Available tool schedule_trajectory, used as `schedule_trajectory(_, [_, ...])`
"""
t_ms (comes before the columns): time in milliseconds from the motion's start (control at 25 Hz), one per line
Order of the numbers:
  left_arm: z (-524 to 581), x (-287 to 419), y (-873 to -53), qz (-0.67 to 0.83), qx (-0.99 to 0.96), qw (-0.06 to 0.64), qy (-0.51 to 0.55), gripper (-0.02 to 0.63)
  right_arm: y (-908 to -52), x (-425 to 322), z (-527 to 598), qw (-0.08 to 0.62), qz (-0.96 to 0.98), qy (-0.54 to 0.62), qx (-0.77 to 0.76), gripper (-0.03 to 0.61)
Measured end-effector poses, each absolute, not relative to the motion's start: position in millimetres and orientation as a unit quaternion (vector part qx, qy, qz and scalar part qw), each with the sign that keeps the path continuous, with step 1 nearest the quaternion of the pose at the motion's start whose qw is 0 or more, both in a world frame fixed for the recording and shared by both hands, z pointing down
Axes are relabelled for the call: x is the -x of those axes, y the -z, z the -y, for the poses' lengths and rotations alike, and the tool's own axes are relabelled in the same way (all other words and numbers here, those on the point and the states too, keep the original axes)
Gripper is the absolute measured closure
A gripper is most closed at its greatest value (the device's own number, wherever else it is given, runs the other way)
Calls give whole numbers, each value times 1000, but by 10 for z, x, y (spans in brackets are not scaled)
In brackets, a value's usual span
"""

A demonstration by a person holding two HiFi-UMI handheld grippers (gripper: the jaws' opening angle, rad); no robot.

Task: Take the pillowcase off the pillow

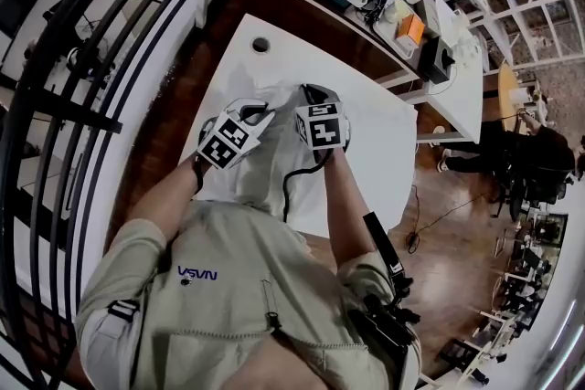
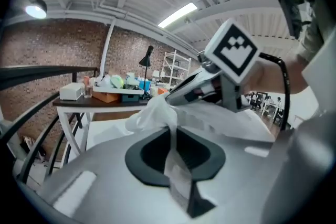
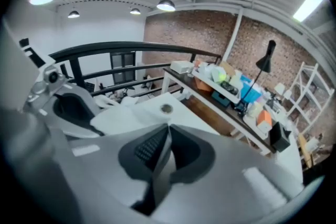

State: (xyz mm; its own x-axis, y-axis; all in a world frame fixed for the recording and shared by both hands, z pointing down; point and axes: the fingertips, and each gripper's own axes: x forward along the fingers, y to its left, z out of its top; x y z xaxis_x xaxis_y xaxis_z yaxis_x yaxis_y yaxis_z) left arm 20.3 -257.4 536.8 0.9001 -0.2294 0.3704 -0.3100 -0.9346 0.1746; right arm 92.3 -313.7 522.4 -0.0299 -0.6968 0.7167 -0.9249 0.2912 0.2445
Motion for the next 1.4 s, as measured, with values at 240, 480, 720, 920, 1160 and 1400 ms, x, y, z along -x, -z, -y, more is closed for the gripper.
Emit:
schedule_trajectory(240, [2540,196,-4978,187,-971,121,-90,578,-5022,-1682,3010,408,609,-145,-665,569])
schedule_trajectory(480, [3098,388,-5100,233,-945,220,-63,577,-5115,-2102,2629,368,584,-185,-700,571])
schedule_trajectory(720, [3305,-22,-5499,238,-939,203,-143,532,-5206,-1747,2746,361,632,-151,-669,528])
schedule_trajectory(920, [3329,220,-5517,272,-932,194,-137,423,-5012,-1519,2764,309,666,-139,-664,431])
schedule_trajectory(1160, [2805,503,-5485,226,-944,193,-144,420,-4841,-1246,2477,251,673,-154,-679,431])
schedule_trajectory(1400, [2072,535,-5596,170,-951,215,-142,419,-4827,-810,2138,236,666,-154,-690,431])
